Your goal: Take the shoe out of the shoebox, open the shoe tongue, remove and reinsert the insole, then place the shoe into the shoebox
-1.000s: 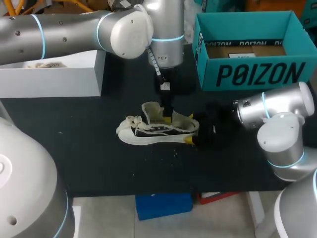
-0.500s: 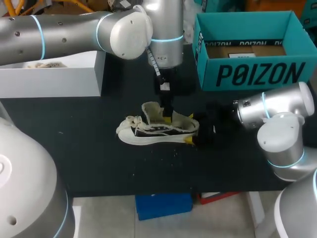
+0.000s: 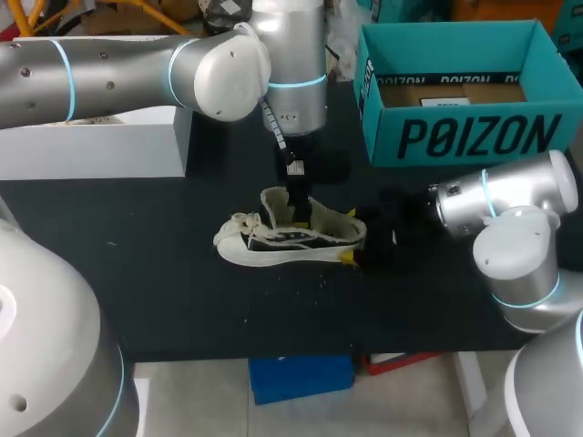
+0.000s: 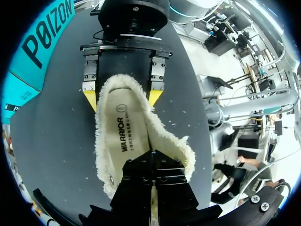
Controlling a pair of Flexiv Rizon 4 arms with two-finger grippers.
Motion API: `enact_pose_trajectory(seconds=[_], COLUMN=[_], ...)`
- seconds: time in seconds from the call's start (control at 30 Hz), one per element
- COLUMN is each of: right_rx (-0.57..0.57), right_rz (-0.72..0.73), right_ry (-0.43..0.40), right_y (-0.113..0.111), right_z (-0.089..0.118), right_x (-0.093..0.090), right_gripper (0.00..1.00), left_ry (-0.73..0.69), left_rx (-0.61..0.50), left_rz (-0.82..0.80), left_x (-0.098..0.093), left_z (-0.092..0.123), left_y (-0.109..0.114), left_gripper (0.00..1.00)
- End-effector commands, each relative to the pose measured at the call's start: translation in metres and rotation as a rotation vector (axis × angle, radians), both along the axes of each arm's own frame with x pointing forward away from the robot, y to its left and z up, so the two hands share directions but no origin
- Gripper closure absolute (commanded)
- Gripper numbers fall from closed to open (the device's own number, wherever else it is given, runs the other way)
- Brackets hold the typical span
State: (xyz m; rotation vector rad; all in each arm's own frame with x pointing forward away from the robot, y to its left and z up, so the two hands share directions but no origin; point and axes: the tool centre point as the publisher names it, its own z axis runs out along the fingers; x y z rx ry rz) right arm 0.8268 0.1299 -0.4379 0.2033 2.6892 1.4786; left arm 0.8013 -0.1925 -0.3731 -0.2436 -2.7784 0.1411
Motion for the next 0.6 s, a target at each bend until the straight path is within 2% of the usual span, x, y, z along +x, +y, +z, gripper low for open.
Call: enact_pose_trajectory(seconds=[0.03, 0.6], right_rx=[0.0, 0.0], right_rz=[-0.001, -0.001], right_ry=[0.001, 0.001], right_y=[-0.001, -0.001], right_z=[-0.001, -0.001], right_x=[0.001, 0.001], right_gripper=[1.0, 1.0], left_ry=[0.002, 0.019], left_rx=[0.001, 0.008], left_rz=[-0.001, 0.032], left_x=[-0.003, -0.017], left_z=[-0.009, -0.039], left_y=[-0.003, -0.006], left_gripper=[1.0, 1.0])
